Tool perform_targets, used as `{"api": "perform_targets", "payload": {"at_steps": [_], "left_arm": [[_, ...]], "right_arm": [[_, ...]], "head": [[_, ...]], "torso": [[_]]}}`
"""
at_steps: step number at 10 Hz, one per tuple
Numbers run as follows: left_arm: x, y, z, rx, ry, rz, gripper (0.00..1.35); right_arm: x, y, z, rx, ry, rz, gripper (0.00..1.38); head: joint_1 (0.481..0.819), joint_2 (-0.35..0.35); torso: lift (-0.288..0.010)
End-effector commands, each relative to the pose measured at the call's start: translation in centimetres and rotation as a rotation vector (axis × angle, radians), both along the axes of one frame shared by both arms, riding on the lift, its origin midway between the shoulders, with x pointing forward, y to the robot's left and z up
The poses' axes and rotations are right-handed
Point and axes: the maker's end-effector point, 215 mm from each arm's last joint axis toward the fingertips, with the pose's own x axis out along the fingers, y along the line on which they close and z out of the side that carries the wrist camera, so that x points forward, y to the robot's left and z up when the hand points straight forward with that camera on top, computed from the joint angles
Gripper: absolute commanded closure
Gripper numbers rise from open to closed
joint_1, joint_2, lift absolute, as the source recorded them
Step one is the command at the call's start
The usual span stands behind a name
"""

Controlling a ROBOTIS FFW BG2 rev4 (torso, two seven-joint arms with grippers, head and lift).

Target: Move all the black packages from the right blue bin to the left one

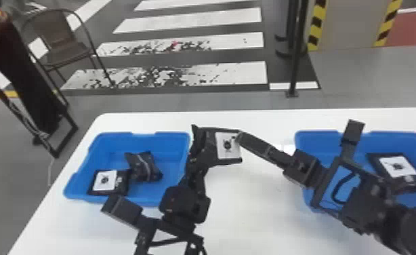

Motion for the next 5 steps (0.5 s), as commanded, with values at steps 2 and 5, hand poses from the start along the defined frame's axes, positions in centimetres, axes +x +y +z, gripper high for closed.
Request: {"api": "perform_targets", "payload": {"at_steps": [2,5], "left_arm": [[1.8,11.3,-1.7,0.289,0.016,0.238,1.22],[1.7,21.5,-5.2,0.685,0.143,0.438,1.04]], "right_arm": [[2.2,-2.9,-1.0,-0.071,-0.055,-0.083,0.05],[5.9,-11.3,-0.4,-0.479,-0.287,-0.216,0.18]], "head": [[0.695,0.218],[0.695,0.308]], "torso": [[-0.154],[-0.154]]}}
